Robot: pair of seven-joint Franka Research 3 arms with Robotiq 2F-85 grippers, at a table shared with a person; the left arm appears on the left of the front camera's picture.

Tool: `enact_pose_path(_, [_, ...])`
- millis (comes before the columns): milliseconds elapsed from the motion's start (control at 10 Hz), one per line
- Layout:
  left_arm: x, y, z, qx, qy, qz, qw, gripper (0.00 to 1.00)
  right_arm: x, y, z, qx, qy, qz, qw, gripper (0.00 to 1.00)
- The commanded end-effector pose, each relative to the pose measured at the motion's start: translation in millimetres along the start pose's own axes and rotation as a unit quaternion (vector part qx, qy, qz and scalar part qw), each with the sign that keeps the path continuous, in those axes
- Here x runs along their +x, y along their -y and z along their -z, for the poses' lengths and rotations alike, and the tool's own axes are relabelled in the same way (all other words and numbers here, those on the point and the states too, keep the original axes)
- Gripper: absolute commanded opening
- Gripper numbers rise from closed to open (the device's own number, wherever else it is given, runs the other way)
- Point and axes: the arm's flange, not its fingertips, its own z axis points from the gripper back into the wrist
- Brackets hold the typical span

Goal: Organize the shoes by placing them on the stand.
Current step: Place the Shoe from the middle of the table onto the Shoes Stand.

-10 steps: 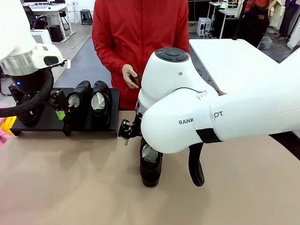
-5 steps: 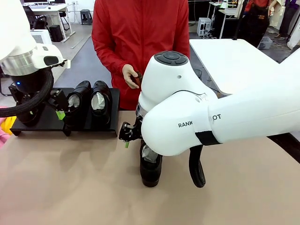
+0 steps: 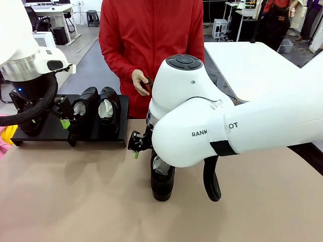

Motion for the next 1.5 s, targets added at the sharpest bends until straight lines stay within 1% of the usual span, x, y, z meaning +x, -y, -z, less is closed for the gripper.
enact_pose_path(0, [-3, -2, 1, -0.001, 0.007, 0.003, 1.000, 1.00, 3, -4, -1, 0.000, 0.007, -0.007, 1.000, 1.00])
enact_pose_path(200, [-3, -2, 1, -0.001, 0.007, 0.003, 1.000, 1.00, 0, 0, 0, 0.000, 0.000, 0.000, 1.000, 1.00])
enact_pose_path(300, [-3, -2, 1, -0.001, 0.007, 0.003, 1.000, 1.00, -9, 12, -28, 0.014, 0.011, -0.009, 1.000, 1.00])
enact_pose_path(400, [-3, -2, 1, -0.001, 0.007, 0.003, 1.000, 1.00, -11, 29, -60, 0.014, 0.054, 0.012, 0.998, 1.00])
enact_pose_path(500, [-3, -2, 1, -0.001, 0.007, 0.003, 1.000, 1.00, -10, 47, -85, 0.018, 0.080, 0.043, 0.996, 1.00])
enact_pose_path(600, [0, 0, 0, 0.000, 0.000, 0.000, 1.000, 1.00, -8, 70, -107, 0.024, 0.113, 0.089, 0.989, 1.00])
enact_pose_path(700, [-12, 22, 0, -0.005, 0.014, 0.011, 1.000, 1.00, -6, 91, -119, 0.026, 0.141, 0.137, 0.980, 1.00])
enact_pose_path(800, [-25, 48, -3, -0.009, 0.028, 0.017, 0.999, 1.00, -3, 111, -125, 0.021, 0.157, 0.179, 0.971, 1.00])
enact_pose_path(900, [-37, 76, -3, -0.035, 0.026, 0.010, 0.999, 1.00, 0, 130, -127, 0.013, 0.168, 0.219, 0.961, 1.00])
enact_pose_path(1000, [-44, 100, -1, -0.070, 0.004, -0.019, 0.997, 1.00, 3, 147, -128, 0.005, 0.176, 0.257, 0.950, 1.00])
enact_pose_path(1100, [-49, 123, 4, -0.102, -0.034, -0.049, 0.993, 1.00, 7, 164, -127, -0.010, 0.196, 0.307, 0.931, 1.00])
enact_pose_path(1200, [-46, 140, 14, -0.113, -0.051, -0.053, 0.991, 1.00, 10, 179, -127, -0.028, 0.221, 0.356, 0.908, 1.00])
enact_pose_path(1300, [-38, 151, 26, -0.121, -0.053, -0.065, 0.989, 1.00, 10, 189, -124, -0.050, 0.239, 0.389, 0.888, 1.00])
enact_pose_path(1400, [-26, 161, 44, -0.132, -0.050, -0.080, 0.987, 1.00, 8, 197, -121, -0.052, 0.239, 0.400, 0.883, 1.00])
